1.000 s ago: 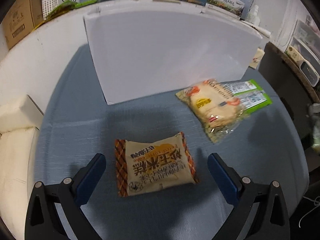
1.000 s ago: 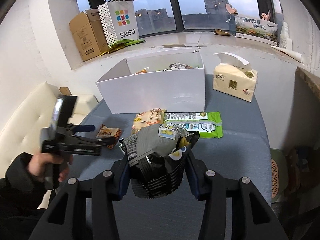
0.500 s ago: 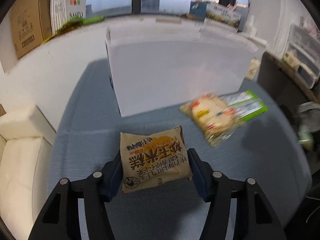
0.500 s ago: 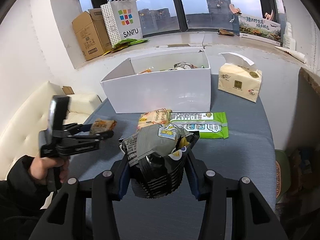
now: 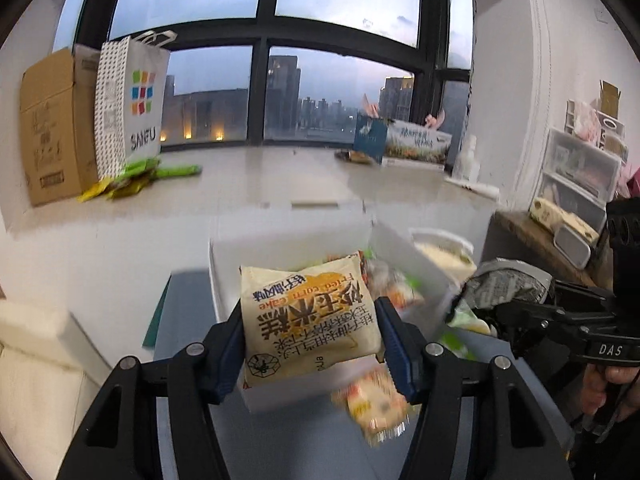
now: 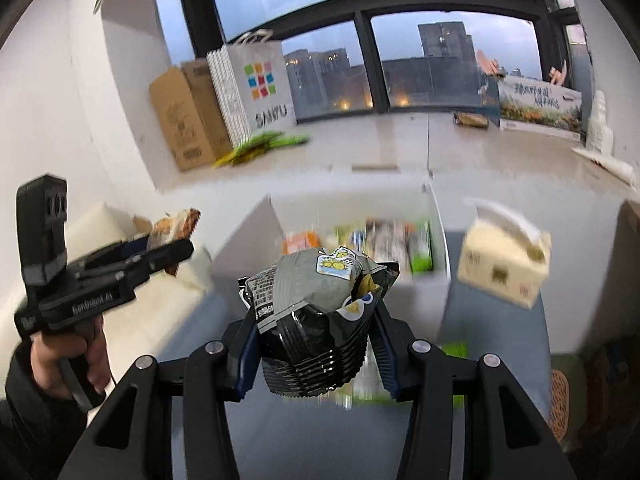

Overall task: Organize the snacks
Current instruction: 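Release the tan packet and black bag into the box with both grippers, then grasp the round bread packet with the right gripper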

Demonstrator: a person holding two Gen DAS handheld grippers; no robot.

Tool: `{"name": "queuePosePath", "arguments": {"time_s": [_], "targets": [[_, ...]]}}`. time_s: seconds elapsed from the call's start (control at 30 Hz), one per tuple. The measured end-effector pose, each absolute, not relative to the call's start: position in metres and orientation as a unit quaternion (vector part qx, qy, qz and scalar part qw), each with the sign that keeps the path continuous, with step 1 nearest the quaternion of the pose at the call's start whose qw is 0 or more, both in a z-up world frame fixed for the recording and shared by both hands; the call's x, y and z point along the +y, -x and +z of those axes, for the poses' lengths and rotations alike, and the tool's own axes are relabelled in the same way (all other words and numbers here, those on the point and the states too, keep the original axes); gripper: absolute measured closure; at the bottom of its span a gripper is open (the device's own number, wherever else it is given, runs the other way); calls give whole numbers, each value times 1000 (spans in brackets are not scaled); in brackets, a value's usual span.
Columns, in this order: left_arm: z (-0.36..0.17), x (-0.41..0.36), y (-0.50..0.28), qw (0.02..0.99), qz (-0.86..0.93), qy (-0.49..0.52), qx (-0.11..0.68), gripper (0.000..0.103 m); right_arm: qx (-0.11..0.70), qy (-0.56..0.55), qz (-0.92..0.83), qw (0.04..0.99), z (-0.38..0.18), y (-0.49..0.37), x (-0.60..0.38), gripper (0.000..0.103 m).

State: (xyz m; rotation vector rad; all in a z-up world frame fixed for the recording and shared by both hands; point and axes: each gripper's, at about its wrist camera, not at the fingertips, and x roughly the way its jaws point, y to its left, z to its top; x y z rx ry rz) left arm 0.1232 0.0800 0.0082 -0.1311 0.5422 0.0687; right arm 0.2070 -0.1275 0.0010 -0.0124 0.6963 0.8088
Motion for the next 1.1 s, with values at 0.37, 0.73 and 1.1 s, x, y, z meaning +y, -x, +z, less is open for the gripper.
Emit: {"name": "queuePosePath", "arguments": {"time_s": [0.37,0.73,1.1], "targets": [[3,102,-220,954,47,65,288,36,353,7,347,869,12,-317,-70,50],[-15,118,-234,943,55,82,318,0,381,33,316,868,-7,-344,-59,0],[0,109,-199,946,36,98,306,0,344,20,349,871,15,-303,-77,0]]}}
